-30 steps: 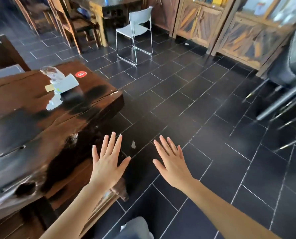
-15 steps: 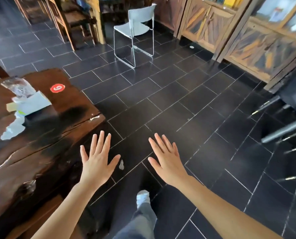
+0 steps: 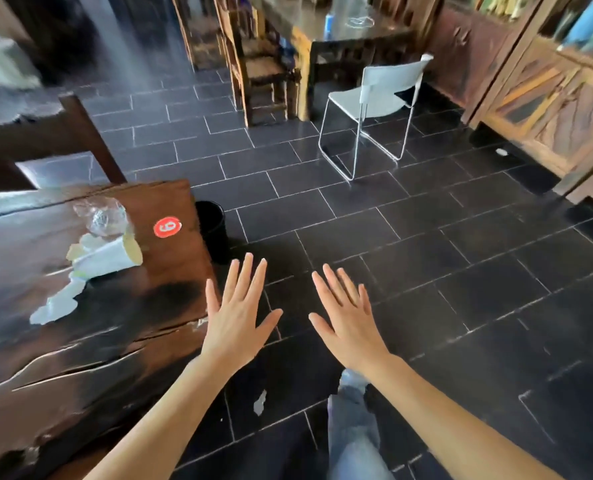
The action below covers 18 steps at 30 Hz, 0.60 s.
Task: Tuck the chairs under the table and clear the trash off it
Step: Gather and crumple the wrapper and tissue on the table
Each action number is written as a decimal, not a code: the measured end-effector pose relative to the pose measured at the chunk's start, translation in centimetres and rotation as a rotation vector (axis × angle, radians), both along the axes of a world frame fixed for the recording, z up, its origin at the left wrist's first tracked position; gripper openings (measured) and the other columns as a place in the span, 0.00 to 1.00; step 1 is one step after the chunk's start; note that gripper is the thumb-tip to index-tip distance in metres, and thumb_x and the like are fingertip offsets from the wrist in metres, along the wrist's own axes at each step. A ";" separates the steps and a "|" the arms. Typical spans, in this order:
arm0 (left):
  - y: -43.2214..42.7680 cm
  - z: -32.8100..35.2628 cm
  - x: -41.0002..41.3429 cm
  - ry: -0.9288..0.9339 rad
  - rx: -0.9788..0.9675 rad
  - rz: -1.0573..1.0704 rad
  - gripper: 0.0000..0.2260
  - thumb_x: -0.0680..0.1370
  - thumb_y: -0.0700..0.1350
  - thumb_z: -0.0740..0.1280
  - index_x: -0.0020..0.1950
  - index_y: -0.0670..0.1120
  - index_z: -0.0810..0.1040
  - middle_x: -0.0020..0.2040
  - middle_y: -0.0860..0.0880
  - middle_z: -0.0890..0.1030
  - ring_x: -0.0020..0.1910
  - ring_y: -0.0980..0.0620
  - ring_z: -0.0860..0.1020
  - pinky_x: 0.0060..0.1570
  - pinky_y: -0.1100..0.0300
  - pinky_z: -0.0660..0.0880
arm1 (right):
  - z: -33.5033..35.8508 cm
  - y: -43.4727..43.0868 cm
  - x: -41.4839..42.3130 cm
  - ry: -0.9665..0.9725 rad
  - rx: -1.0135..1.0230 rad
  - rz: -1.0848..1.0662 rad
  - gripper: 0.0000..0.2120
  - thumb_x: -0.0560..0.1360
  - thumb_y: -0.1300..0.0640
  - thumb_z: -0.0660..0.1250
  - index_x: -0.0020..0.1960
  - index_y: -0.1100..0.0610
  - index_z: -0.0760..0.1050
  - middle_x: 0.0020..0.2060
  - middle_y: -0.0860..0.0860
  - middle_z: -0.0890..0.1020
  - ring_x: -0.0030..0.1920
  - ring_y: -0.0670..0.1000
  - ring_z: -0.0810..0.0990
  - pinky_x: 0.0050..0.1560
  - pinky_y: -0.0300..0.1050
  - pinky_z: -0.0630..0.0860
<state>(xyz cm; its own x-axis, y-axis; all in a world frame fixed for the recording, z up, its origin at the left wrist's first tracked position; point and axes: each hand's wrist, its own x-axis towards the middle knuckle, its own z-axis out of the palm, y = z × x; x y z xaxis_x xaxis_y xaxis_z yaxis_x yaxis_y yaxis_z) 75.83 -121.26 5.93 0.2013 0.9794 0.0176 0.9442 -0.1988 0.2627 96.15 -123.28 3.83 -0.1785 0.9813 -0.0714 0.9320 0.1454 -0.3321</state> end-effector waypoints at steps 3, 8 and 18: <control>5.4 0.1 2.4 -0.028 0.002 0.103 0.35 0.79 0.61 0.55 0.72 0.58 0.31 0.76 0.54 0.33 0.75 0.52 0.32 0.72 0.43 0.34 | 0.0 7.6 3.1 0.002 0.013 0.103 0.30 0.81 0.45 0.51 0.77 0.45 0.38 0.77 0.45 0.39 0.75 0.46 0.31 0.75 0.58 0.38; 12.2 0.2 6.3 -0.074 -0.009 0.296 0.35 0.79 0.61 0.54 0.72 0.59 0.30 0.76 0.55 0.32 0.74 0.54 0.30 0.71 0.45 0.32 | 0.1 20.2 6.2 -0.091 0.030 0.294 0.30 0.81 0.43 0.49 0.77 0.47 0.38 0.76 0.45 0.37 0.76 0.49 0.32 0.76 0.61 0.42; 18.1 -1.2 0.7 -0.098 -0.089 0.795 0.34 0.79 0.60 0.56 0.76 0.58 0.36 0.75 0.57 0.32 0.74 0.55 0.29 0.70 0.46 0.30 | -0.1 34.5 -3.6 -0.005 -0.041 0.748 0.29 0.81 0.46 0.52 0.78 0.48 0.44 0.79 0.48 0.44 0.78 0.51 0.39 0.76 0.59 0.42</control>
